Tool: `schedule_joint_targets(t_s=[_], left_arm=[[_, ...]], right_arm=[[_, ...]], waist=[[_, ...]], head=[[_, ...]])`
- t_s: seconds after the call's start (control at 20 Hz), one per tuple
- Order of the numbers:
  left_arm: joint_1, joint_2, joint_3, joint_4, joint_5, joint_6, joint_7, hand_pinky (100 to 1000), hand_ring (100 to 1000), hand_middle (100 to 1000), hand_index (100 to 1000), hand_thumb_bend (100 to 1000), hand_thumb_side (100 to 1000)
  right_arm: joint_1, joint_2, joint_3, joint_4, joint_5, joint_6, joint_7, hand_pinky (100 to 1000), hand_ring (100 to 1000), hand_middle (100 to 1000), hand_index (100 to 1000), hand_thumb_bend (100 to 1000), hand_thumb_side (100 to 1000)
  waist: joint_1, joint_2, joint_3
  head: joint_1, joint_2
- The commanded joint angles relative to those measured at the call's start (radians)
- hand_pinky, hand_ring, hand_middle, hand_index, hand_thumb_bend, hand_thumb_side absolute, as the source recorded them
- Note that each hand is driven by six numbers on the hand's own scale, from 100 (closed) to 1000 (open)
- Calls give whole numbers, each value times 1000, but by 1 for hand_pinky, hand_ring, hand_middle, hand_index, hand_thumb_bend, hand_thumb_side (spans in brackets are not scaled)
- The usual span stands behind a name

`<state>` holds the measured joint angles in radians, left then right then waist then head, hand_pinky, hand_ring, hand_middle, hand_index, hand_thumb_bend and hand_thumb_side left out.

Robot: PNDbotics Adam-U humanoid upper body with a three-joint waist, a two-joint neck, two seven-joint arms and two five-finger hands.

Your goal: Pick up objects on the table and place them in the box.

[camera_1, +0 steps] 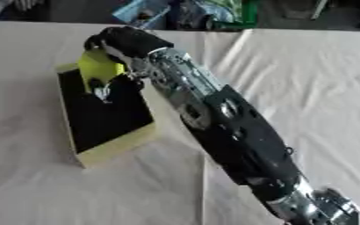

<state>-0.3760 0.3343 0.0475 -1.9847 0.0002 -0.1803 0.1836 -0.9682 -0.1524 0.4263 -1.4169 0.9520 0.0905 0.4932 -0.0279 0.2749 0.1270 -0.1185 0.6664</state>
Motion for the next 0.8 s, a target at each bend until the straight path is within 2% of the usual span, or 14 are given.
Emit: schedule_joint_targets(t_s=[0.05, 0.2, 0.5, 0.55, 0.65, 0.8], left_arm=[[-15, 9, -1, -15, 2, -4, -3, 517, 685, 677, 674, 100, 655], [-17, 8, -1, -15, 2, -4, -4, 517, 685, 677, 674, 100, 654], [-18, 7, -2, -15, 2, -3, -5, 516, 685, 677, 674, 100, 653], [-17, 7, -2, -15, 2, -3, -5, 516, 685, 677, 674, 100, 652], [-17, 7, -2, -15, 2, -2, -6, 516, 685, 678, 674, 100, 652], [-15, 7, -1, -15, 1, 0, -7, 516, 685, 678, 674, 100, 651]], right_arm=[[-23, 17, 7, 20, 27, -7, -19, 607, 303, 353, 653, 100, 123], [-22, 28, 14, 50, 60, -12, -32, 617, 331, 376, 651, 100, 118], [-14, 39, 12, 127, 119, -9, -55, 742, 625, 655, 750, 100, 102], [-13, 40, 13, 132, 121, -15, -52, 777, 778, 769, 798, 100, 112], [-12, 39, 14, 133, 117, -32, -29, 829, 894, 870, 851, 100, 129], [-10, 35, 15, 114, 86, -63, 38, 882, 967, 970, 919, 100, 168]], waist=[[-13, -19, 4], [-13, -17, 7], [-14, -15, 5], [-15, -14, 5], [-15, -15, 3], [-15, -15, 1]], head=[[-7, -11], [-10, -15], [-12, -17], [-13, -16], [-13, -16], [-13, -16]])
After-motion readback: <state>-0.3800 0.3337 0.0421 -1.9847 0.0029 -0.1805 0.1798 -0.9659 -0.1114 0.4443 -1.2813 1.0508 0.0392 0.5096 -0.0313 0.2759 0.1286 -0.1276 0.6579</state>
